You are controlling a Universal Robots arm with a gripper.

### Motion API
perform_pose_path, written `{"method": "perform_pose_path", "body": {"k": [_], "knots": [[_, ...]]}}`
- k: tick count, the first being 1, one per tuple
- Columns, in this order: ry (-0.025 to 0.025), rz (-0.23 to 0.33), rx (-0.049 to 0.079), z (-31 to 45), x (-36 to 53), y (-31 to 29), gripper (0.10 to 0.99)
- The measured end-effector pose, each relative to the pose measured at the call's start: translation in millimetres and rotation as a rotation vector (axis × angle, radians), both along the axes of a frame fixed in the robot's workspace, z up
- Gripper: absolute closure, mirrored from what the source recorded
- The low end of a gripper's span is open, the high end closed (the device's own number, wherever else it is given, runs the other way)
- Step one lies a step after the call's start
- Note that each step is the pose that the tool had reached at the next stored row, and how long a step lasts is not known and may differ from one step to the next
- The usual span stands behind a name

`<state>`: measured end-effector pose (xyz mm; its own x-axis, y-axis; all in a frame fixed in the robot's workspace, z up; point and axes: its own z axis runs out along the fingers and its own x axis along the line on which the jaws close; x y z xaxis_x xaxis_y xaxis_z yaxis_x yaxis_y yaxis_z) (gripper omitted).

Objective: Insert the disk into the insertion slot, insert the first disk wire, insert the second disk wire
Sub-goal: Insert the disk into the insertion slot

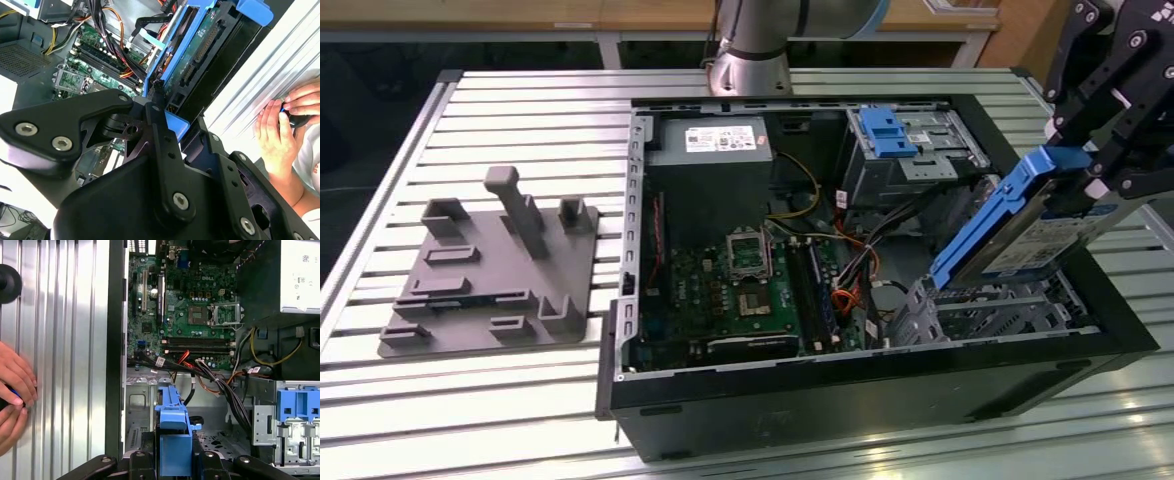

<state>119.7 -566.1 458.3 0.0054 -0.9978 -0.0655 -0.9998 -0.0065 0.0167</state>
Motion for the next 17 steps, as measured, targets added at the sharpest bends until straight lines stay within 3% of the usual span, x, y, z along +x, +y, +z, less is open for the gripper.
{"method": "perform_pose_path", "body": {"k": [17], "knots": [[0.0000,0.001,0.000,-11.1,0.0,0.0,0.722]]}}
